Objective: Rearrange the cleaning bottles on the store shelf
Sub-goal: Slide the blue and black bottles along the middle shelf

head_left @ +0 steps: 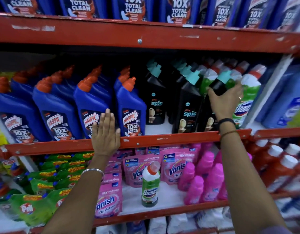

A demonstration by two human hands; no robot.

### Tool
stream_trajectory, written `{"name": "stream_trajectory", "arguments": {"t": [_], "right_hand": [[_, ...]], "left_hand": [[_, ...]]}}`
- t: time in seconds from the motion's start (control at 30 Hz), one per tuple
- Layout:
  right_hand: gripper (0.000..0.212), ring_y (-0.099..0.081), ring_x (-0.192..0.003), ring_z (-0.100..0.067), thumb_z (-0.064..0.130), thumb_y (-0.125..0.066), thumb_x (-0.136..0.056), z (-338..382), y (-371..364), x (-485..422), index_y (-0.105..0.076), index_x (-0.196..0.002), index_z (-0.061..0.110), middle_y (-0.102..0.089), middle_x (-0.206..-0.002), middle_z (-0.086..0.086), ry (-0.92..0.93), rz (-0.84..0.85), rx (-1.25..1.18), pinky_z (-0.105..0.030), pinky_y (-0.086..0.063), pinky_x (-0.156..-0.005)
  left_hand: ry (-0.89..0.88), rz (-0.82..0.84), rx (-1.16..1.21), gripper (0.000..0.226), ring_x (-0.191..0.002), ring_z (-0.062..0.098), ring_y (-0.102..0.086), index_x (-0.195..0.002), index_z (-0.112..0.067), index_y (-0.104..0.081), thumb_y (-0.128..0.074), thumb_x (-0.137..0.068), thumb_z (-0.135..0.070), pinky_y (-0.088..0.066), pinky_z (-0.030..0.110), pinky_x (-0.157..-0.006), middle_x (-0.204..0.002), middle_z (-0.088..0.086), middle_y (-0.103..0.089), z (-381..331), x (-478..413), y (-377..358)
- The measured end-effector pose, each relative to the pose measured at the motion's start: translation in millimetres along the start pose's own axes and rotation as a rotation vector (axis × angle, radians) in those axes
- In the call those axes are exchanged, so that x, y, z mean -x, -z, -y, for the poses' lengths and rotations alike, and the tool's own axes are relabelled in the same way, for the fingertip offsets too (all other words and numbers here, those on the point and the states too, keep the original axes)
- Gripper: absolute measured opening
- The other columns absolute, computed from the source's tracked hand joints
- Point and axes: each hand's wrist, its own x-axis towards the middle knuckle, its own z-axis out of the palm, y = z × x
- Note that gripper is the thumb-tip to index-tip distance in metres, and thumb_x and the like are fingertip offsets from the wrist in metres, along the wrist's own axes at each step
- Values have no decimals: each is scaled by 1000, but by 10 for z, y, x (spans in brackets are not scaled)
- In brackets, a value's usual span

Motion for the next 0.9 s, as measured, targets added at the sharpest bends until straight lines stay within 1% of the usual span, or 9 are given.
{"name": "stream_trajectory", "arguments": {"t": [0.03, 0.1, 0.17, 0.23, 0.37, 0.5, 0.67, 0.8, 0.9], "right_hand": [[86, -34, -133, -38, 39, -73, -77, -50, -9, -35, -30, -138, -5, -40, -141, -25, -1, 55, 18, -44, -30, -110], [76, -43, -124, -39, 39, -75, -75, -99, -31, -67, -42, -129, -2, -50, -131, -24, 21, 107, 35, -46, -38, -101], [61, -48, -115, -37, 36, -76, -73, -110, -33, -68, -51, -116, 2, -56, -119, -21, 56, 87, 8, -47, -43, -93], [53, -50, -110, -35, 31, -78, -71, -101, -9, -22, -54, -109, 3, -59, -112, -19, 61, 31, -64, -47, -45, -89], [54, -49, -109, -33, 32, -80, -69, 0, 111, 207, -54, -105, 1, -59, -110, -19, 90, -106, -159, -45, -43, -87], [62, -49, -111, -34, 41, -77, -69, 369, 360, 387, -55, -109, -1, -60, -113, -19, 207, -235, -168, -47, -40, -92], [66, -54, -109, -31, 56, -72, -68, 843, 461, 601, -59, -113, 10, -64, -113, -9, 274, -114, -345, -52, -44, -93], [65, -56, -105, -30, 57, -70, -68, 1069, 193, 840, -61, -109, 8, -65, -108, -11, 243, 44, -445, -53, -45, -93], [67, -54, -110, -29, 57, -71, -67, 1153, -68, 949, -61, -110, 7, -64, -111, -10, 198, 111, -463, -54, -44, -95]], "left_hand": [[-1, -3, 1, 66, -149, 15, 3, -154, -10, -1, -27, -98, -31, 9, 34, -119, -162, 1, 6, -1, -4, 3], [1, -5, 5, 67, -149, 14, 3, -154, -10, -1, -29, -97, -31, 8, 34, -119, -162, 1, 6, 7, -7, 8], [-3, -14, 2, 67, -149, 15, 2, -154, -10, -2, -29, -97, -31, 8, 34, -120, -162, 1, 5, 4, -1, 8], [-5, -14, -1, 67, -149, 15, 2, -154, -10, -2, -29, -97, -31, 8, 34, -120, -162, 1, 4, 6, -12, 2], [-13, -2, -20, 68, -149, 16, 3, -154, -9, -1, -30, -96, -30, 9, 35, -120, -162, 2, 4, 17, -2, 0], [-13, 11, -9, 68, -149, 16, 3, -154, -10, -1, -29, -96, -30, 8, 36, -120, -162, 2, 5, 10, -7, 6], [-12, 16, -7, 68, -149, 15, 4, -154, -10, 0, -28, -96, -30, 9, 35, -120, -162, 2, 5, 15, -16, 17], [-13, 29, 4, 62, -149, 15, 2, -154, -10, 0, -20, -100, -33, 8, 35, -120, -162, 2, 5, 16, -11, 25], [-11, 42, 18, 59, -149, 15, 2, -154, -11, 0, -14, -102, -35, 7, 35, -120, -162, 1, 6, 22, -11, 31]]}}
